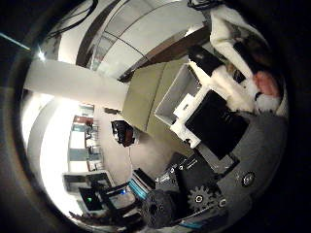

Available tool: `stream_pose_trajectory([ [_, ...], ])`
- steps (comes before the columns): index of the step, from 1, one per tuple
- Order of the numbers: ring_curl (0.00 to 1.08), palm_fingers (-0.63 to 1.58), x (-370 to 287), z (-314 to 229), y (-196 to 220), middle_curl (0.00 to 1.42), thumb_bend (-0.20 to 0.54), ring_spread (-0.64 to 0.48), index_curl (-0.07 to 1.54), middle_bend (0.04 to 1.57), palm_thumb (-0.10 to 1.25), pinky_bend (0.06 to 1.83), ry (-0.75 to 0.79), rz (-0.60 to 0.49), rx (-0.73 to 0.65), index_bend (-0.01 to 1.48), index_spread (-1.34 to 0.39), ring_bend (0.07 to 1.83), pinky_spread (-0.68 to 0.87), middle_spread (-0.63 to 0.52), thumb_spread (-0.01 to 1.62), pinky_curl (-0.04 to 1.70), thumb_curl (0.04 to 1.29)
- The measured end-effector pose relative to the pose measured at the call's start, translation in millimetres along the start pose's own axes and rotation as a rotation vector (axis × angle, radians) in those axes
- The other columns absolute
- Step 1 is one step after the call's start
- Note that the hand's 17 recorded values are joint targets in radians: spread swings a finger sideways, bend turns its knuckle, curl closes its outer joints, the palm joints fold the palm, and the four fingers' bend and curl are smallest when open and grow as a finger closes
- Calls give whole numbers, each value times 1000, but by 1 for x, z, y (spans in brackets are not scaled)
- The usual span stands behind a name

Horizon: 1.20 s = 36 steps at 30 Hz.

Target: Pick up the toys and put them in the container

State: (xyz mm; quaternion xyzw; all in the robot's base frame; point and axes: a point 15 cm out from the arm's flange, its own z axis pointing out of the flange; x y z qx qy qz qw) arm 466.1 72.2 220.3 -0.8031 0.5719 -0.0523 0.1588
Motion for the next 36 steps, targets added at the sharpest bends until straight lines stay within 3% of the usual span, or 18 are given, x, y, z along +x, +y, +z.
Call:
stream_pose_trajectory([
  [16, 1066, 1060, -62, 80, -31, 1021, -13, -331, 1140, 1174, 1089, 1390, -14, -95, 50, 915, -338, 1185, -217, -222, 1067, 923, 593],
  [26, 1044, 1000, -71, 112, -58, 1031, -23, -337, 1134, 1104, 989, 1392, 10, -149, 97, 867, -351, 1169, -219, -236, 1106, 907, 530],
  [33, 864, 889, -74, 114, -66, 924, -26, -326, 1020, 945, 896, 1270, 19, -198, 123, 542, -422, 1101, -319, -249, 1040, 805, 491],
  [34, 839, 826, -74, 114, -69, 905, -24, -348, 995, 915, 893, 1253, 22, -204, 130, 462, -437, 1097, -350, -274, 1024, 791, 491],
  [36, 796, 502, -75, 117, -70, 854, -19, -401, 943, 764, 898, 1226, 25, -214, 133, 383, -482, 1018, -434, -344, 1001, 766, 492],
])
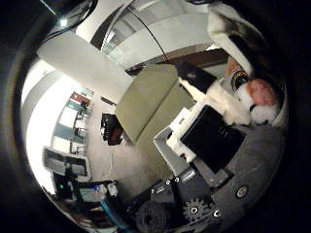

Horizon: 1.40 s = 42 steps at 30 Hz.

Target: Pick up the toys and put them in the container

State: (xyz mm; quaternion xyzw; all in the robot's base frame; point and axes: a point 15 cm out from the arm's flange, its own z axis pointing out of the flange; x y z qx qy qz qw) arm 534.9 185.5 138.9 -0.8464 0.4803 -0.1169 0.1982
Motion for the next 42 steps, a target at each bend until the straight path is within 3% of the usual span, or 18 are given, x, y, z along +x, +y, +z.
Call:
stream_pose_trajectory([
  [2, 712, 195, 0, 3, -1, 776, -23, -381, 863, 625, 882, 1069, 4, -12, 5, 380, -521, 842, -429, -359, 1024, 712, 482],
  [5, 585, -81, -6, 11, 1, 644, -31, -220, 744, 448, 835, 762, 2, -37, -1, 396, -512, 595, -155, -245, 1047, 599, 464],
  [7, 492, -56, -12, 14, 1, 546, -28, -91, 634, 331, 800, 620, -3, -53, -5, 321, -486, 458, 56, -147, 1051, 507, 451],
  [12, 385, -11, -13, 19, -9, 427, -29, 41, 467, 193, 734, 457, -7, -67, -6, 177, -472, 305, 238, -52, 1053, 389, 422],
  [23, 316, 26, -6, 16, -9, 324, -25, 88, 345, 181, 692, 431, -2, -64, -5, 176, -464, 260, 304, -25, 1050, 301, 390],
  [42, 284, 45, 102, -44, 18, 291, -26, 111, 315, 181, 596, 450, 41, 21, -38, 183, -425, 249, 304, -24, 1054, 224, 326],
])
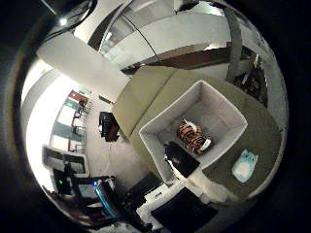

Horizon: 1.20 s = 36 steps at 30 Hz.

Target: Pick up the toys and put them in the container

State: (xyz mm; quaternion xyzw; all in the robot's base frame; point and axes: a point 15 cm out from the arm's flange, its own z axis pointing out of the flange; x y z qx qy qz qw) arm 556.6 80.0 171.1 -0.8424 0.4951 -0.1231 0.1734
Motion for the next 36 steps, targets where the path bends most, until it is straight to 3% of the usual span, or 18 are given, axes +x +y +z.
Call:
stream_pose_trajectory([
  [15, 278, 51, 91, -9, 59, 288, -24, 121, 311, 180, 572, 471, 49, 28, -51, 178, -415, 253, 304, -29, 1048, 192, 308],
  [26, 278, 29, 143, 47, 134, 292, -26, 127, 304, 188, 547, 486, 55, 70, -144, 171, -409, 263, 299, -24, 1048, 180, 300],
  [36, 277, 25, 183, 111, 161, 295, -25, 128, 302, 184, 531, 492, 69, 110, -179, 175, -406, 268, 308, -24, 1042, 181, 296],
])
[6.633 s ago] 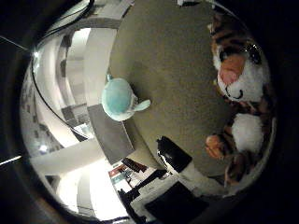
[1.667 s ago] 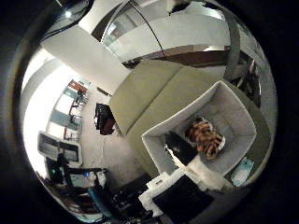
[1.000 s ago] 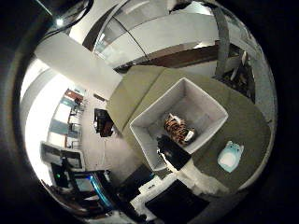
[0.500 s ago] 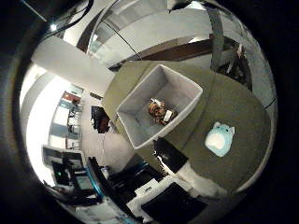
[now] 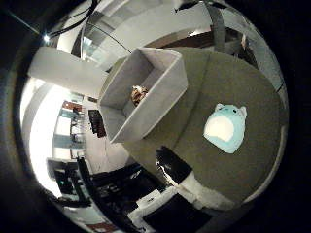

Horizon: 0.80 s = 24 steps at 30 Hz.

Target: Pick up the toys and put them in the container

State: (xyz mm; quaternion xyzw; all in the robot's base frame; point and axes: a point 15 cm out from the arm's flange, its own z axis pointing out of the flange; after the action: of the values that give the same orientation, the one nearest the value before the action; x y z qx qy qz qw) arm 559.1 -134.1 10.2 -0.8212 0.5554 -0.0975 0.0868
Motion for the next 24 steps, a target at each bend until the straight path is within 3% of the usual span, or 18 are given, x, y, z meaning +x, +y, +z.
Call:
stream_pose_trajectory([
  [24, 273, 51, 36, 87, 8, 294, -26, 127, 311, 183, 546, 485, -6, 28, -42, 177, -407, 253, 326, -24, 1032, 162, 306],
])
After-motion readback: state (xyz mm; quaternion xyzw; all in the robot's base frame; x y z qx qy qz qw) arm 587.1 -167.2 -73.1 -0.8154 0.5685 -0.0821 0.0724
